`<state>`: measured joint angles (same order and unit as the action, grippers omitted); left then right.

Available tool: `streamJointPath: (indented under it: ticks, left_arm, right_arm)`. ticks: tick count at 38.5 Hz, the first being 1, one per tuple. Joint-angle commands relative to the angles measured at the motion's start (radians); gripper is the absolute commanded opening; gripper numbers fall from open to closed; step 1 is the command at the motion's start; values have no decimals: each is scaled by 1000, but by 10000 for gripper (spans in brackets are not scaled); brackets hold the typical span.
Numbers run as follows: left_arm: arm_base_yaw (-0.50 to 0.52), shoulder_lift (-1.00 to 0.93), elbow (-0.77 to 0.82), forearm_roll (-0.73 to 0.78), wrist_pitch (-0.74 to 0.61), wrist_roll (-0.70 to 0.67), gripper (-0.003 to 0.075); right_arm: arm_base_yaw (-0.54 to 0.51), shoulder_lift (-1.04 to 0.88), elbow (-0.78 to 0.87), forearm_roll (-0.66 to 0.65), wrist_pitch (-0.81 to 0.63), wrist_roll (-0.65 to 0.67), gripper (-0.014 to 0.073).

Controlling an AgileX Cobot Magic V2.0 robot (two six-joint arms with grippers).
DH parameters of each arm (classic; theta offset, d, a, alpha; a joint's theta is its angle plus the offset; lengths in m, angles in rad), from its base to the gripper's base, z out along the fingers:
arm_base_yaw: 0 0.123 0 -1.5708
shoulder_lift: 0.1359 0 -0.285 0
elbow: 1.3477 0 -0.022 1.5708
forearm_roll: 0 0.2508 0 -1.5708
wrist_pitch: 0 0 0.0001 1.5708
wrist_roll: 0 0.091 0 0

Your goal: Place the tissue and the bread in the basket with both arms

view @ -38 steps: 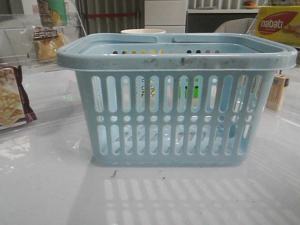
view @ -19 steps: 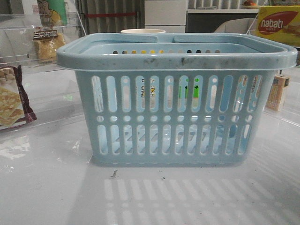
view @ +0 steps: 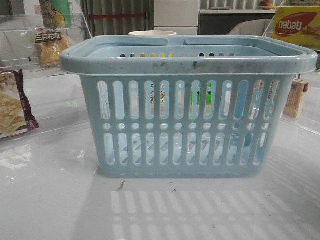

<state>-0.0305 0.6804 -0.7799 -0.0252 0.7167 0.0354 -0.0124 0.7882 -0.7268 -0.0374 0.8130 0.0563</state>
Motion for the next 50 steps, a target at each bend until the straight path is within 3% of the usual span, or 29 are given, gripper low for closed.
streamJointPath:
  ticks: [1, 7, 9, 12, 21, 28, 42, 48, 50]
  left_arm:
    - [1, 47, -31, 1, -70, 29, 120]
    - [1, 97, -31, 1, -70, 62, 376]
    - [1, 105, -31, -10, -70, 69, 466]
    - [-9, 119, -31, -32, -72, 69, 538]
    - [-178, 137, -31, -26, -80, 71, 525]
    - [-299, 139, -31, -26, -80, 71, 504]
    - [-307, 139, -31, -28, -78, 71, 504]
    - [-307, 139, -31, -28, -78, 71, 504]
    - [-307, 139, -31, -28, -78, 71, 504]
  right_arm:
    - [-3, 44, -26, -4, -71, -2, 112]
    - [-3, 100, -26, -4, -116, -2, 393]
    - [-3, 113, -26, -4, -129, -2, 461]
    - [-3, 136, -26, -10, -153, -2, 503]
    - [-71, 238, -109, -51, -190, -2, 498]
    - [-176, 408, -313, -51, -164, -2, 498]
    - [-186, 863, -733, -97, -171, -4, 498]
    - [-186, 965, -778, -97, -221, -4, 491]
    - [-186, 979, -778, -97, -243, -4, 433]
